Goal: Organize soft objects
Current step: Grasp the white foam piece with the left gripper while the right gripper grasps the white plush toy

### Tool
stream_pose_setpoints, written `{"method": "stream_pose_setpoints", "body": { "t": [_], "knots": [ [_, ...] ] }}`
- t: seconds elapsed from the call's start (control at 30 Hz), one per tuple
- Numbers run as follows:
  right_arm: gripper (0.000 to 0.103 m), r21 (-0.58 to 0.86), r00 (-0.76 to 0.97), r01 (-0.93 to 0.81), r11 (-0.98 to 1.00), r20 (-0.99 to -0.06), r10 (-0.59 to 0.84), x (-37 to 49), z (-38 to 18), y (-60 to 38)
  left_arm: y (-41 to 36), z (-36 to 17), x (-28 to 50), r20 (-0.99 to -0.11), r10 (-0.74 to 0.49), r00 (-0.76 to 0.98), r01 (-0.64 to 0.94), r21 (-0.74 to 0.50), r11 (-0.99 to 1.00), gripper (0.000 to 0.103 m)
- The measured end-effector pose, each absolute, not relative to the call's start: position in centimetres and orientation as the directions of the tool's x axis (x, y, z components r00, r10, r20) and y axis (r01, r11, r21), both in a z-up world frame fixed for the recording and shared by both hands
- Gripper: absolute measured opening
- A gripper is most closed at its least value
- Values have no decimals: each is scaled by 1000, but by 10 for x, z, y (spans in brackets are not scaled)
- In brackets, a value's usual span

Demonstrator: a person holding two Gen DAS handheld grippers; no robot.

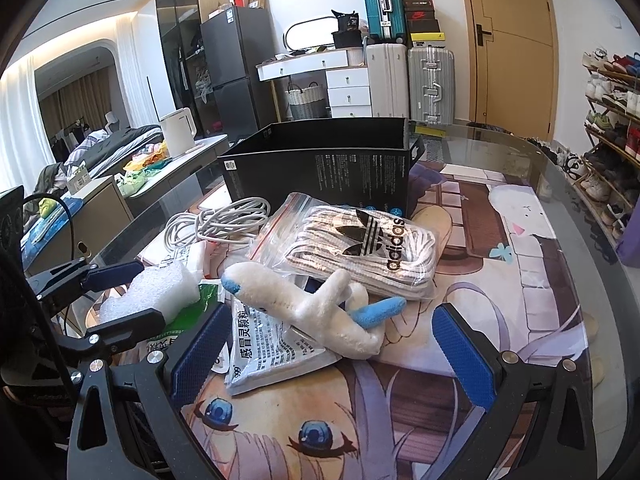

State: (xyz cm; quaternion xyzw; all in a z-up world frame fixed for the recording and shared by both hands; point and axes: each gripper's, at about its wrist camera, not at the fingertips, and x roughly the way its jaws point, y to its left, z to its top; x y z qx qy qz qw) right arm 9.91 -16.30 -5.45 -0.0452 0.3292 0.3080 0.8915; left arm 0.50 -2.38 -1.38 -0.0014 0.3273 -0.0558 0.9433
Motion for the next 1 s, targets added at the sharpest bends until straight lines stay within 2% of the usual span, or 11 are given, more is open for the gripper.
{"method": "stream_pose_setpoints", "body": {
  "t": [0.2, 0.33, 0.43, 0.5, 0.63, 0.7, 0.73, 0.9, 1.0],
  "knots": [
    [90, 108, 582, -596, 796, -625, 521, 101, -56, -157, -23, -11, 5, -617, -133, 776, 124, -57, 991, 38],
    [85, 100, 580, -604, 791, -625, 522, 101, -56, -154, -21, -9, 5, -612, -143, 778, 126, -71, 989, 37],
    [77, 102, 577, -609, 786, -623, 528, 102, -56, -153, -19, -7, 4, -609, -155, 778, 130, -85, 988, 37],
    [68, 97, 574, -613, 784, -628, 526, 102, -57, -153, -18, -7, 5, -610, -155, 777, 129, -86, 988, 37],
    [60, 91, 573, -617, 781, -629, 526, 101, -57, -151, -16, -6, 6, -610, -153, 777, 124, -90, 988, 37],
    [49, 85, 576, -618, 781, -627, 524, 101, -57, -152, -16, -6, 6, -610, -151, 778, 122, -90, 988, 37],
    [46, 80, 582, -616, 783, -624, 522, 101, -57, -152, -15, -6, 6, -610, -151, 778, 121, -90, 989, 37],
    [35, 69, 581, -632, 772, -617, 531, 98, -56, -152, -14, -6, 7, -608, -148, 780, 115, -93, 989, 37],
    [32, 65, 583, -639, 767, -610, 537, 96, -55, -152, -14, -6, 8, -608, -147, 780, 112, -95, 989, 37]
  ]
}}
